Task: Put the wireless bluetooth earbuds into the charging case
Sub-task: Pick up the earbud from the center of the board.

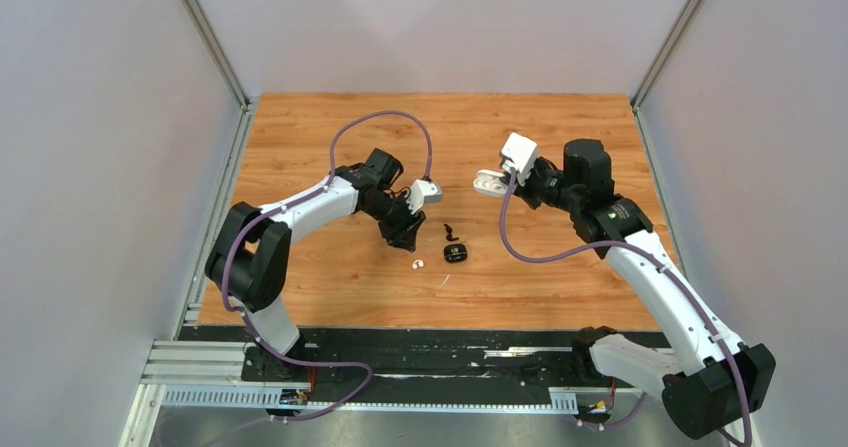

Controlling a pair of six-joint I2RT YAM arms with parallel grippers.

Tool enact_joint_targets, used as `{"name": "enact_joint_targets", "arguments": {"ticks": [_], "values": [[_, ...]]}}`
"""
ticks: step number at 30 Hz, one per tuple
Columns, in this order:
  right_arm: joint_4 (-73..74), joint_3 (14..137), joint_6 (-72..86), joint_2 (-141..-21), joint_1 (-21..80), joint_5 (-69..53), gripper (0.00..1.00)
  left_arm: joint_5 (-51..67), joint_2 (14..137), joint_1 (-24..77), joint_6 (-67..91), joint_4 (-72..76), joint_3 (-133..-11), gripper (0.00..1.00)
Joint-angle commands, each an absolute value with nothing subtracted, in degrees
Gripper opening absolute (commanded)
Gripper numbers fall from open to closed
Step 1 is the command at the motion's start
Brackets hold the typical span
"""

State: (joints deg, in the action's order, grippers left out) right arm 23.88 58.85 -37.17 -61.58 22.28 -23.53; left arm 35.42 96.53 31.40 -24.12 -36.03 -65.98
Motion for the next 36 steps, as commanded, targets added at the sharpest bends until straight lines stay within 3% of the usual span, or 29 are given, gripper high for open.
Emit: {"name": "enact_joint_targets", "arguments": {"ticks": [1,13,36], "values": [[21.1,58.5,-34.2,-59.4,21.7,-22.8,0.0,34.2,98.4,32.1,-30.9,-38.7,-67.9,0.45],[20.3,59.6,-33.2,-60.5,20.5,-23.2,0.0,32.3,100.7,34.7,-26.4,-30.5,-65.4,0.39],[19.9,59.0,-33.4,-60.4,19.3,-23.3,0.0,30.2,103.8,37.9,-26.8,-32.2,-67.3,0.36]]}}
